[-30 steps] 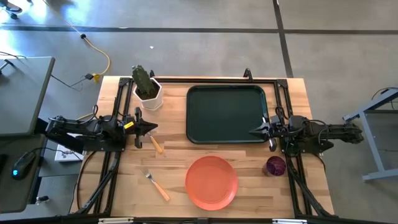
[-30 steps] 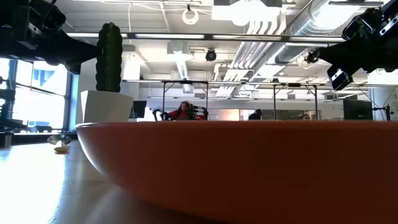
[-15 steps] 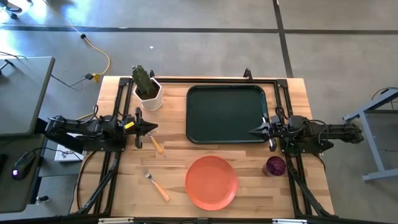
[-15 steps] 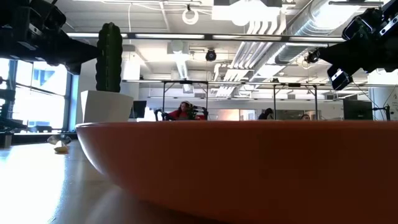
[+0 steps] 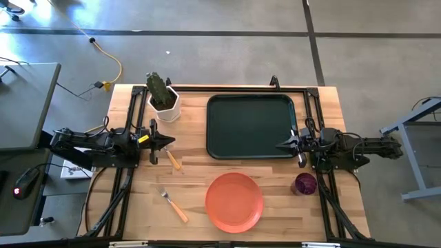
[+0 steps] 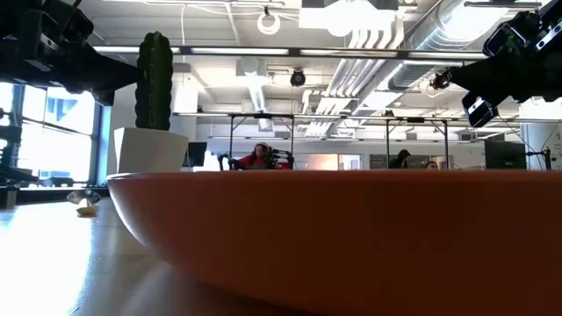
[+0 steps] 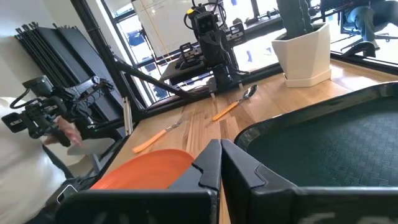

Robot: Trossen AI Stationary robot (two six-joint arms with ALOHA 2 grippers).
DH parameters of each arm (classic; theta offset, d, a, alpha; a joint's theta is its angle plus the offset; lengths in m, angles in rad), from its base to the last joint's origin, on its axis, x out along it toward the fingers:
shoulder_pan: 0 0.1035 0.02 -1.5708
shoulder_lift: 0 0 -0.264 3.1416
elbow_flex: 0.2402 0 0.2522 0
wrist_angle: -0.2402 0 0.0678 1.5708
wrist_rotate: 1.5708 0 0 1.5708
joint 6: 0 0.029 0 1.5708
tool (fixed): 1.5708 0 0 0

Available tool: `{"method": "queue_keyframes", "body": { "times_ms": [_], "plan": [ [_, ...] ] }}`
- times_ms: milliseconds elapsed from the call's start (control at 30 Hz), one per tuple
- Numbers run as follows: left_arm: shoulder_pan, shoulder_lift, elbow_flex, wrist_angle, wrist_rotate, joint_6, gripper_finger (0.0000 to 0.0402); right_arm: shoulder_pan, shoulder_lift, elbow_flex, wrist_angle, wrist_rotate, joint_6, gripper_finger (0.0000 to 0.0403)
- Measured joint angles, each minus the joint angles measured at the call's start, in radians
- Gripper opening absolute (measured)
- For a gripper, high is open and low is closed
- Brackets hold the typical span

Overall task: Pick and place plate/cup/fork/spoon on tray
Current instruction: Put the orange plate on the black tray

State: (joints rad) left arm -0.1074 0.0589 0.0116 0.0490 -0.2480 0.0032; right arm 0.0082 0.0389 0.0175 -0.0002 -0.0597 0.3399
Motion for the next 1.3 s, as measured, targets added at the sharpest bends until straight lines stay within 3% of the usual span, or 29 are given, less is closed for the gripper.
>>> {"method": "queue_keyframes", "body": {
  "times_ms": [100,333,500,700,1000,1067,1167,1300],
  "plan": [
    [0.0,0.0,0.0,0.0,0.001,0.0,0.0,0.0,0.0,0.0,0.0,0.008,-0.061,0.0],
    [0.0,0.0,0.0,0.013,-0.004,0.0,0.0,-0.002,0.0,0.0,0.008,0.145,-0.548,0.0],
    [0.0,0.0,0.0,0.019,-0.02,-0.001,0.0,-0.002,0.0,0.0,0.082,0.223,-0.699,0.0],
    [0.0,0.0,0.0,0.016,0.027,-0.029,0.0,-0.002,0.0,0.0,0.276,0.105,-0.519,0.0],
    [0.0,0.0,0.0,0.071,0.017,-0.1,0.0005,-0.002,0.0,0.0,0.516,0.217,-0.237,0.0],
    [0.0,0.0,0.0,0.082,0.017,-0.105,0.0015,-0.002,0.0,0.0,0.515,0.236,-0.175,0.0],
    [0.0,0.015,0.0,0.112,0.008,-0.124,0.0037,-0.002,0.006,0.0,0.495,0.352,-0.164,0.0],
    [0.0,0.101,0.0,0.183,0.01,-0.173,0.0075,-0.002,0.008,0.0,0.462,0.442,-0.16,0.0]
  ]
}}
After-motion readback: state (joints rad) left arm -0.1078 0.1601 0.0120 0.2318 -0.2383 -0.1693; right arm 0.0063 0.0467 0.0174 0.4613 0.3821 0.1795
